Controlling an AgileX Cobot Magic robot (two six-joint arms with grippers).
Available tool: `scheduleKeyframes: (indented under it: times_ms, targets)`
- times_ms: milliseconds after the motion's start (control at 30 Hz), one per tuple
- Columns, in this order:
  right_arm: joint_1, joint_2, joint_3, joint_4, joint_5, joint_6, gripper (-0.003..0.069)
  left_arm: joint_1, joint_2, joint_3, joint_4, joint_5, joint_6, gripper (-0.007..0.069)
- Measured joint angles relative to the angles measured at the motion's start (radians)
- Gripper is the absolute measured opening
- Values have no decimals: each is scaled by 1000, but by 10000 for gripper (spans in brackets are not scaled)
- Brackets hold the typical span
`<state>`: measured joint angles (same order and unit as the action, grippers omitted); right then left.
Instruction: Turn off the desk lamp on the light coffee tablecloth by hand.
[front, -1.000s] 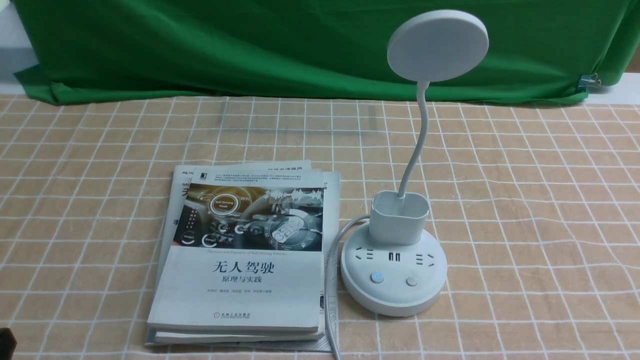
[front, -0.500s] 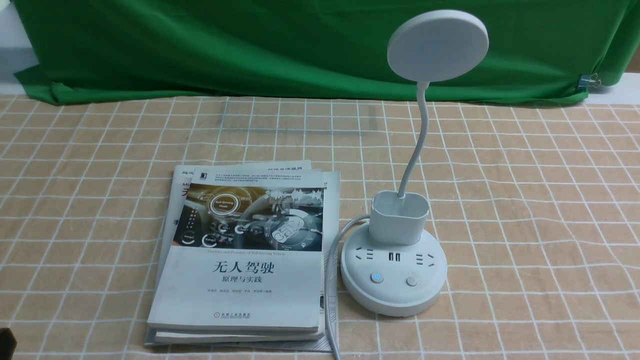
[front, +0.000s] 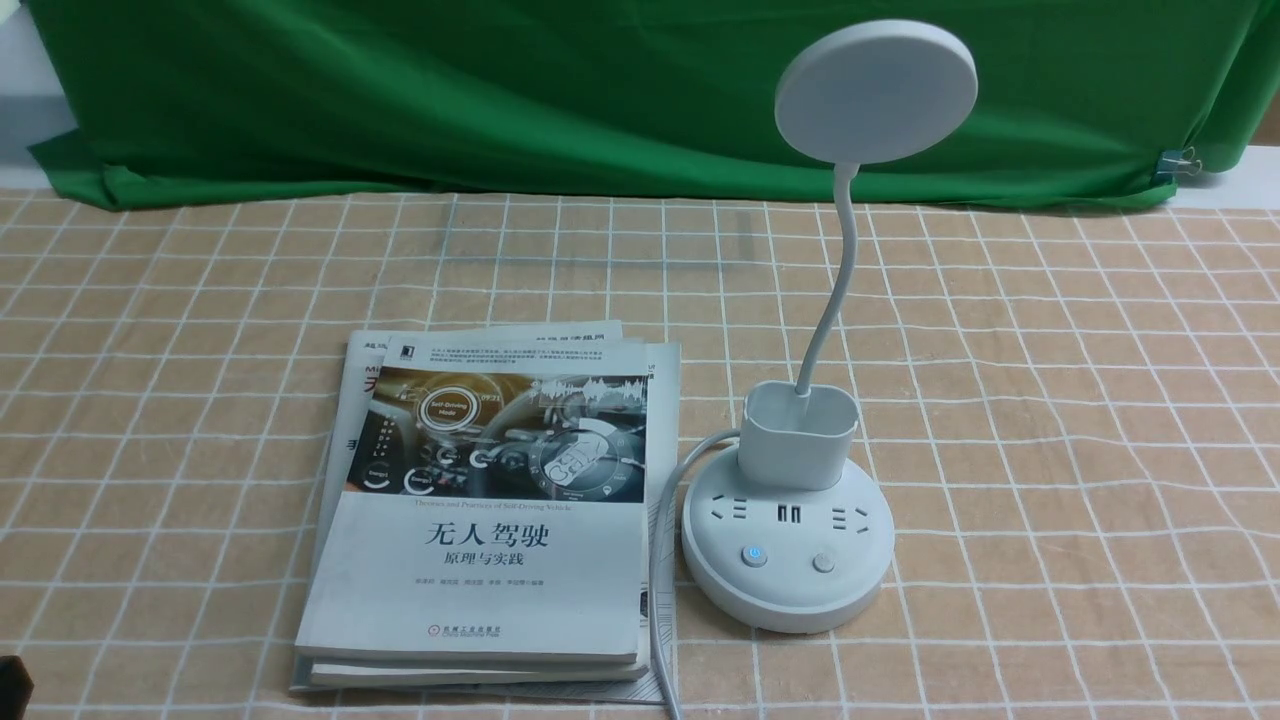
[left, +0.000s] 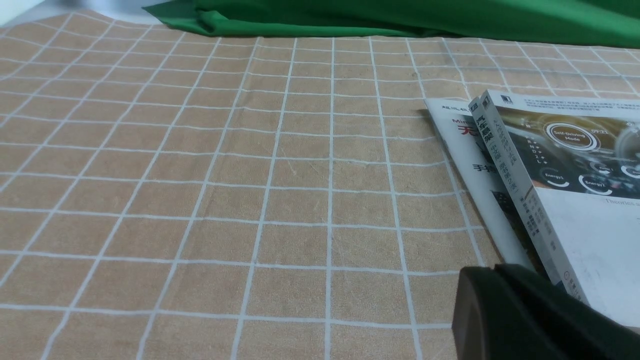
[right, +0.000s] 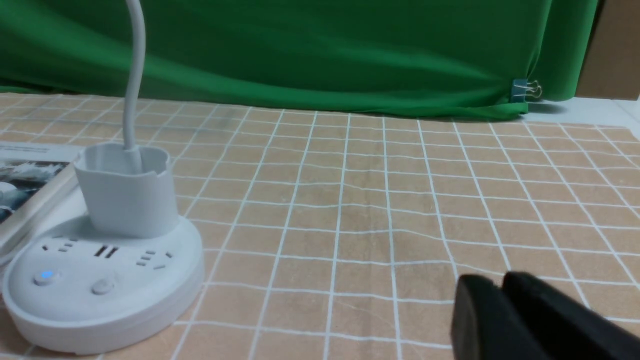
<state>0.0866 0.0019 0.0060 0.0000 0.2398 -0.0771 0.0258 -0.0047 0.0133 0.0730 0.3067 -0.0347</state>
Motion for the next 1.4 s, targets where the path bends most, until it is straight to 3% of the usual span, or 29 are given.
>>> scheduleKeyframes:
  times_ms: [1400]
  targets:
    - [0, 0, 0, 0, -1, 0, 162, 0, 0, 0, 0, 0, 0, 4]
